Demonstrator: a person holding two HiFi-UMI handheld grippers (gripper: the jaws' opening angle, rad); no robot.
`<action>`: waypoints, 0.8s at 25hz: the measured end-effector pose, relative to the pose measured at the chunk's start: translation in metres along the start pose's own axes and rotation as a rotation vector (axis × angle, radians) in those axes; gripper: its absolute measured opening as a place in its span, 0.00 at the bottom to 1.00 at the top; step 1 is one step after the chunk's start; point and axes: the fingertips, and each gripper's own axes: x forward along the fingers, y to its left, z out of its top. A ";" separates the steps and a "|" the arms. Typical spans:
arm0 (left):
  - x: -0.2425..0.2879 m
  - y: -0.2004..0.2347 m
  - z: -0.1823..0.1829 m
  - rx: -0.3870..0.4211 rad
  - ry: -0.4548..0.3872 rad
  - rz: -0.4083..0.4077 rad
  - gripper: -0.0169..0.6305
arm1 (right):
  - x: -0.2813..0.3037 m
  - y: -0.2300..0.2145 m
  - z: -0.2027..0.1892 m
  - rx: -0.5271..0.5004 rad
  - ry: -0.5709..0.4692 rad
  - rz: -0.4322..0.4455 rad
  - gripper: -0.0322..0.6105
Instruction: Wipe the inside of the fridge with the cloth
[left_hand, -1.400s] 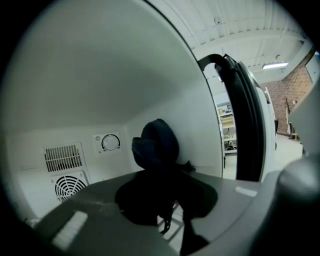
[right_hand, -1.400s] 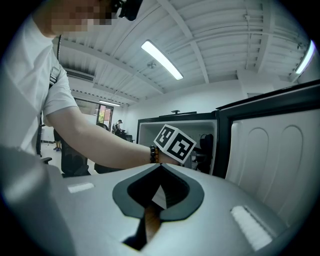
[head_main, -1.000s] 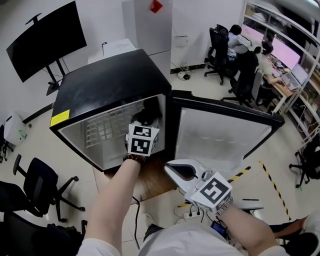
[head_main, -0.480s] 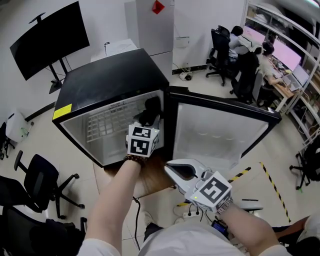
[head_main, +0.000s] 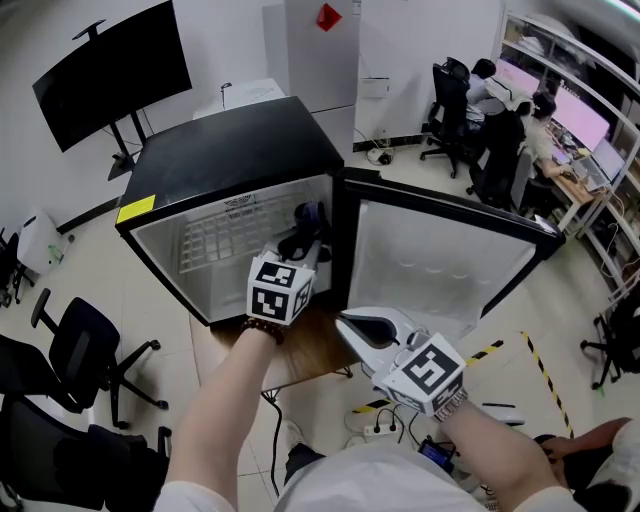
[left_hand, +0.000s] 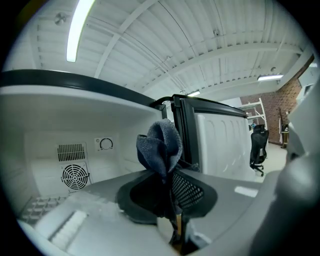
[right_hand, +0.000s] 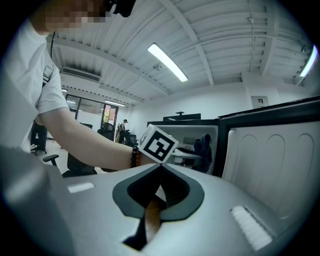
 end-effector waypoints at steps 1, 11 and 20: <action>-0.006 -0.002 0.000 0.002 -0.008 -0.016 0.15 | 0.000 -0.003 0.000 0.005 0.001 -0.003 0.05; -0.083 -0.025 -0.013 0.012 -0.049 -0.256 0.15 | 0.018 -0.035 0.004 0.036 0.027 0.018 0.12; -0.154 -0.043 -0.021 -0.074 -0.068 -0.477 0.15 | 0.061 -0.016 -0.005 0.123 0.078 0.247 0.30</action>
